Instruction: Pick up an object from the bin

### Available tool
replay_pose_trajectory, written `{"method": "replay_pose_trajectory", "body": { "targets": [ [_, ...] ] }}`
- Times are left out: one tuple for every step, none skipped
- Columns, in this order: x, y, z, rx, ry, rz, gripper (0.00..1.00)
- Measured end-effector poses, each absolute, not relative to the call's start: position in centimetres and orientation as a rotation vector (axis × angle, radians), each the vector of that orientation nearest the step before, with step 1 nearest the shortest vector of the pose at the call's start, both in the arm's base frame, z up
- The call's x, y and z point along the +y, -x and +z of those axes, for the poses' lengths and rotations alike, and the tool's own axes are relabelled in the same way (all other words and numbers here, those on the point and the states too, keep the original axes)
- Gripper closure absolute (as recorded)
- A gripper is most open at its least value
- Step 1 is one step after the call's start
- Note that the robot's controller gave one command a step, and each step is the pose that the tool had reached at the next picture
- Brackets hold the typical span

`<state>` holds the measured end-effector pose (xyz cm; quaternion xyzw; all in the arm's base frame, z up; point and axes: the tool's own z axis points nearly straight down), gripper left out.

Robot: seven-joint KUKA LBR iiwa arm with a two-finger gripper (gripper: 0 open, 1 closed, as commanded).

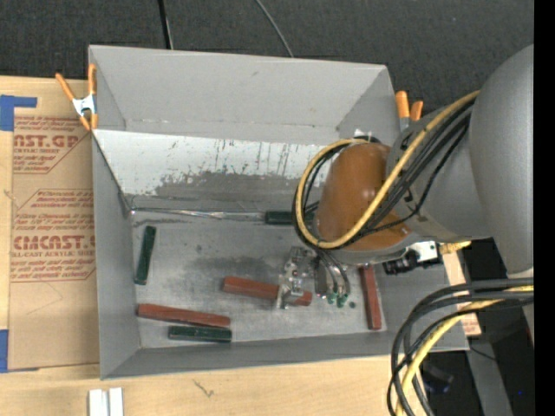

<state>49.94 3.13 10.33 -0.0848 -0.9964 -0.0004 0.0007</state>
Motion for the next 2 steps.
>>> {"method": "replay_pose_trajectory", "body": {
  "targets": [
    [3.13,-49.97,11.33,-3.130,0.266,-0.001,1.00],
    [3.13,-49.98,12.14,-3.131,0.266,-0.002,1.00]
  ]
}}
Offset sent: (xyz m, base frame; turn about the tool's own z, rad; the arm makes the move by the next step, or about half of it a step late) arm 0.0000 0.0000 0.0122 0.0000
